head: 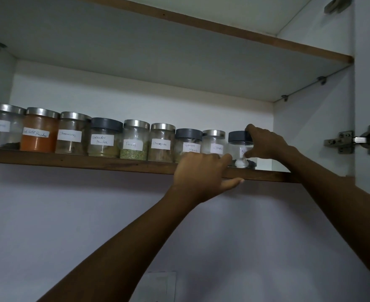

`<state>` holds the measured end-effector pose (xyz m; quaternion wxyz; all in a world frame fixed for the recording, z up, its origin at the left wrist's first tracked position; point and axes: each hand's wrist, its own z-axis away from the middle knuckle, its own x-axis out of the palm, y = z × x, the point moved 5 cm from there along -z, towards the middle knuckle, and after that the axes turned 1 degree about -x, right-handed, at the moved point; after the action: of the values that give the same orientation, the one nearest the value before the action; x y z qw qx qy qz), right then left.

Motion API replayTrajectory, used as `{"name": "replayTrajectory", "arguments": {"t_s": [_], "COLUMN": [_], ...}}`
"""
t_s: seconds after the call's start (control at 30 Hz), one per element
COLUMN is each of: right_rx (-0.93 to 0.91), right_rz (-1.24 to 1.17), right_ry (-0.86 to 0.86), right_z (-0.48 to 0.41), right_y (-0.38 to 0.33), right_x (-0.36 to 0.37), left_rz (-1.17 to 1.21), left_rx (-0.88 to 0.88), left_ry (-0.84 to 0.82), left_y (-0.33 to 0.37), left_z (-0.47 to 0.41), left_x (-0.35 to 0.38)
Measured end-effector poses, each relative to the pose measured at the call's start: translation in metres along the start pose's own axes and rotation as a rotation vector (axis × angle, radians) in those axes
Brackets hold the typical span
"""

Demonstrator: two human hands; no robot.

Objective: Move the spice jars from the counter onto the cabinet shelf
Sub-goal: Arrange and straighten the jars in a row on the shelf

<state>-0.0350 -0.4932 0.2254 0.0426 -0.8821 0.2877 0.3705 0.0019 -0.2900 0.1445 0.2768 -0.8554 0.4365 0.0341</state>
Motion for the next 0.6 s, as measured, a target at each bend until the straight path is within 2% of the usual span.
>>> {"name": "replayTrajectory", "arguments": {"t_s": [0.27,0.6], "right_rx": [0.072,0.064], "right_rz": [0.090,-0.056], "right_ry": [-0.172,-0.235], "right_z": [-0.025,-0.045], "right_y": [0.008,0.008], "right_x": [0.022,0.041], "left_rz": [0.012,0.028], "left_rx": [0.010,0.011], "left_ry": [0.022,0.038], "left_y": [0.000,0.001], "left_z": [0.000,0.001], "left_x": [-0.001,0.000]}}
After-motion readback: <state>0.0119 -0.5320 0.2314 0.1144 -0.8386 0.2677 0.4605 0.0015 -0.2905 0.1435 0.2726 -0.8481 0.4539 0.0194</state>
